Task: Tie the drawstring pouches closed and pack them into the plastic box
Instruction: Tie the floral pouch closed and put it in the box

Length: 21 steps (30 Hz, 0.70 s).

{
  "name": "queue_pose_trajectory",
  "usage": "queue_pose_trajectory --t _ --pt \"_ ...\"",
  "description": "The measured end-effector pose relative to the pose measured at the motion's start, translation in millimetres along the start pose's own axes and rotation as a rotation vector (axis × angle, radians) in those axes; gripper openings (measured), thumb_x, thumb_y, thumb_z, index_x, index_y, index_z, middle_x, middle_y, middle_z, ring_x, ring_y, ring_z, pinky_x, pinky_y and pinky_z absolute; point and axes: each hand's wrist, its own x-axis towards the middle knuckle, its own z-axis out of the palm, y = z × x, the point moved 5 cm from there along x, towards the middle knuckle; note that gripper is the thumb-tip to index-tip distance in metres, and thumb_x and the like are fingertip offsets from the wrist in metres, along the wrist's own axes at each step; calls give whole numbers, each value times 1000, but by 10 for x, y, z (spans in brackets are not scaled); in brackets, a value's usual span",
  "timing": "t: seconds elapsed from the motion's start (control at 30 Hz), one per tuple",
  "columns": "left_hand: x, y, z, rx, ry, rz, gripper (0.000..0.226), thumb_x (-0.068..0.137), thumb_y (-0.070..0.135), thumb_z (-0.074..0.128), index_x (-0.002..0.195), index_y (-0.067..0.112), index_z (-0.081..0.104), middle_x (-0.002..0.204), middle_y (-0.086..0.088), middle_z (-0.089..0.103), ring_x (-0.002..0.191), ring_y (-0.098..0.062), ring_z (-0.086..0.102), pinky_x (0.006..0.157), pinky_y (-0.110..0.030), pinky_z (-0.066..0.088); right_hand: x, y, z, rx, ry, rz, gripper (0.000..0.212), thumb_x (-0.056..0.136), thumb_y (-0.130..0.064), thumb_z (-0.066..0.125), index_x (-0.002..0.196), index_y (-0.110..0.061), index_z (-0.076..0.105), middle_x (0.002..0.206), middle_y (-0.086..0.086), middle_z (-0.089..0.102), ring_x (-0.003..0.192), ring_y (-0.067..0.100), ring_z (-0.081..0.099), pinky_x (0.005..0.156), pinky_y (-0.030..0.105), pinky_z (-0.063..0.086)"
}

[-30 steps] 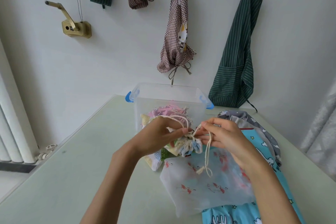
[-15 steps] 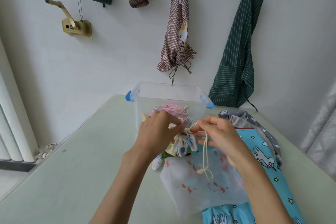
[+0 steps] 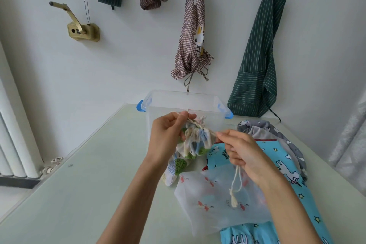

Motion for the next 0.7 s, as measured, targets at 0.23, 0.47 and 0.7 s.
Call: queue_pose_trajectory --t 0.23,0.47,0.7 --pt "-43 157 94 525 -68 260 29 95 30 52 69 19 56 87 9 74 42 -10 60 59 -29 49 21 83 142 -304 -37 29 20 90 -32 58 73 -22 62 53 -7 34 40 5 28 38 16 20" --pt "43 -75 36 367 -234 -18 30 95 21 53 91 -5 68 69 2 69 33 -2 35 39 -11 29 -29 156 140 -371 -193 117 13 90 -30 59 86 -19 65 52 -6 29 38 5 21 38 16 16" --pt "-61 -368 128 719 -602 -143 24 90 26 61 83 9 77 60 4 57 54 -7 39 47 -8 30 -199 31 -81 -438 -362 132 28 89 -33 60 66 -16 62 51 -5 46 41 5 40 45 14 32"
